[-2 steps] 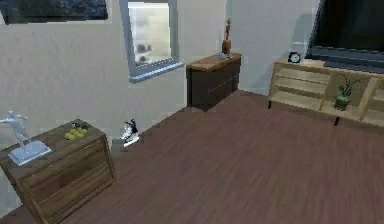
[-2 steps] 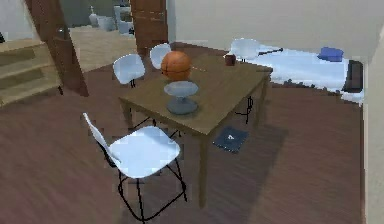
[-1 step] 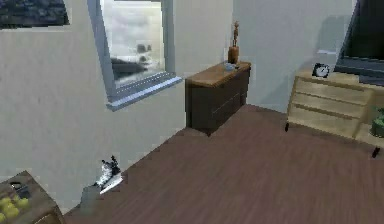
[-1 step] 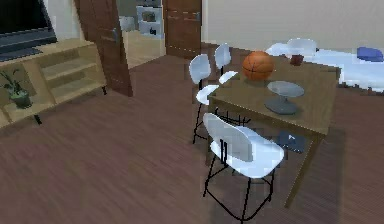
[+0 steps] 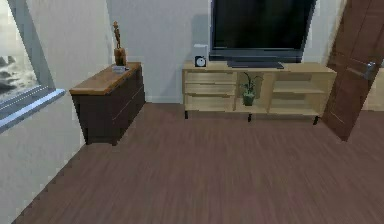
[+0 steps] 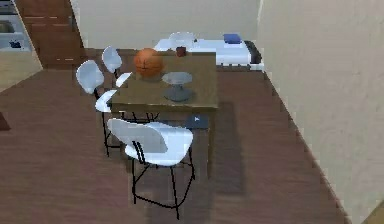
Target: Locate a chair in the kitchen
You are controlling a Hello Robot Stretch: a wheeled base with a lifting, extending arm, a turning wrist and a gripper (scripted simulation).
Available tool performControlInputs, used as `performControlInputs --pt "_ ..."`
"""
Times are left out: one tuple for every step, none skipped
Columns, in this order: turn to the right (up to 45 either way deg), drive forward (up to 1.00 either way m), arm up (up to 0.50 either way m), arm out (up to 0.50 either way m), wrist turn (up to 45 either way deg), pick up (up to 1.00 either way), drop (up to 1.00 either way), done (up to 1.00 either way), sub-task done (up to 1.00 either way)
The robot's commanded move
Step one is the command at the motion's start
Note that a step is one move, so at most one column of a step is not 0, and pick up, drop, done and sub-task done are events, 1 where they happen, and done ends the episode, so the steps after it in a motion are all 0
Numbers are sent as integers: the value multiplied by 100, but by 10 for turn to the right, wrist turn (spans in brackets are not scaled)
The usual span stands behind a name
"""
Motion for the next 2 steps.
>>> performControlInputs --pt "0 55 0 0 0 0 0 0 0" --pt "450 0 0 0 0 0 0 0 0"
